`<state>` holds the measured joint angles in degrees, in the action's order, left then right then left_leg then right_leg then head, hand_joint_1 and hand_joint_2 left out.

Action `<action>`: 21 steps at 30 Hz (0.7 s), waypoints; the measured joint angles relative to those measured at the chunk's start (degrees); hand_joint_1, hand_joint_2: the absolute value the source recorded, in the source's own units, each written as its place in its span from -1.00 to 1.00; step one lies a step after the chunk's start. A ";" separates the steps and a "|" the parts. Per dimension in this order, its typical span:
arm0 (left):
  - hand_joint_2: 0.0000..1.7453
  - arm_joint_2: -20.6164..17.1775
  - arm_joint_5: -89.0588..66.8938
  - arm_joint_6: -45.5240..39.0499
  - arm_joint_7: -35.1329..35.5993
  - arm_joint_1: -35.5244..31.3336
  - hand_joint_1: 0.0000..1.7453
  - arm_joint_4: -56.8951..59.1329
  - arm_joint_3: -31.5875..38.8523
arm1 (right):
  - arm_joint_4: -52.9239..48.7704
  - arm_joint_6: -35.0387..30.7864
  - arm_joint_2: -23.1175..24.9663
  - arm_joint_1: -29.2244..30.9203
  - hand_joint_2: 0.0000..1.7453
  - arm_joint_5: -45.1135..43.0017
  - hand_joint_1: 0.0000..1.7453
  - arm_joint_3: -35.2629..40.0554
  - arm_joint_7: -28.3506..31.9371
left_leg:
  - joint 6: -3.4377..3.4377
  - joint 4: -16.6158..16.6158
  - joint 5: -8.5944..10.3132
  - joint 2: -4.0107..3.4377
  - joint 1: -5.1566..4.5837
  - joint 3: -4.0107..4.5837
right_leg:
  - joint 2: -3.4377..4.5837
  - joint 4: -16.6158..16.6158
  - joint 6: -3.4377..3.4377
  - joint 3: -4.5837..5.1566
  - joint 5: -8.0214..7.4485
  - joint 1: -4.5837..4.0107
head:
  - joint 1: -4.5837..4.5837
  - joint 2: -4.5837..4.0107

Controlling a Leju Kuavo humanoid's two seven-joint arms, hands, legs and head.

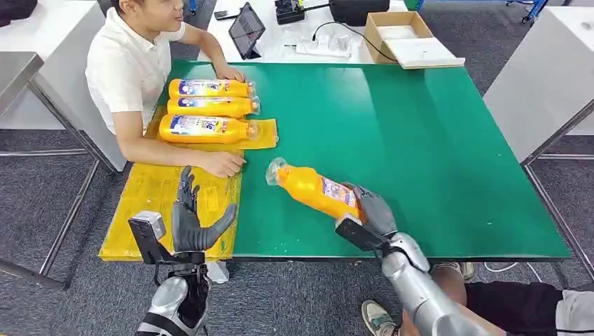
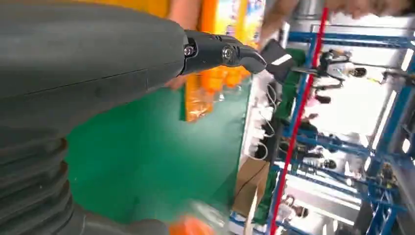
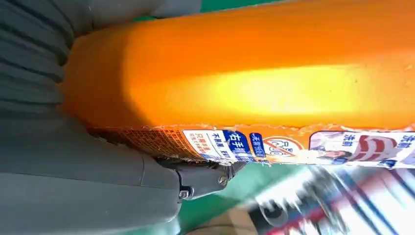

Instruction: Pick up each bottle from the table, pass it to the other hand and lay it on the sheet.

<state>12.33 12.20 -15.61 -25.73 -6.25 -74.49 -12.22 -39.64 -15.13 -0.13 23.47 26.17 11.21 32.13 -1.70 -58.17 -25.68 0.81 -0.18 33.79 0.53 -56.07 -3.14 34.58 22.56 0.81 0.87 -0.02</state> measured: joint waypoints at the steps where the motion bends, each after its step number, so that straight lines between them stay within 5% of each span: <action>1: 1.00 0.00 0.26 0.17 0.00 0.07 -1.00 0.50 0.00 | -3.42 -1.15 1.28 -1.62 1.00 -2.94 1.00 -0.39 1.02 | 0.00 0.00 0.00 0.04 0.02 0.07 | -0.05 -0.02 0.00 0.08 0.01 0.00 | -0.02 0.00; 9: 1.00 -0.61 -4.36 7.48 -0.24 0.85 -1.00 2.32 -3.26 | -20.97 -5.55 6.25 -10.68 1.00 -9.14 1.00 -0.85 4.26 | 0.00 0.00 -0.02 0.07 -0.06 0.48 | -0.11 0.00 0.03 0.42 0.04 0.08 | 0.02 0.00; 21: 1.00 -0.68 -8.62 10.64 -2.54 0.99 -1.00 1.59 -8.83 | -20.29 -1.11 9.11 -11.96 1.00 -8.53 1.00 3.96 4.76 | 0.00 0.00 -0.02 0.07 -0.05 0.51 | -0.10 -0.02 0.02 0.47 0.04 0.09 | 0.00 0.00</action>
<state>11.65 3.58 -4.96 -28.26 -5.26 -72.89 -21.05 -59.93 -16.24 8.98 11.51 17.64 15.17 36.89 -1.70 -58.16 -25.70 0.88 -0.24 34.30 0.42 -56.08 -3.12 35.05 22.60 0.90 0.87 -0.02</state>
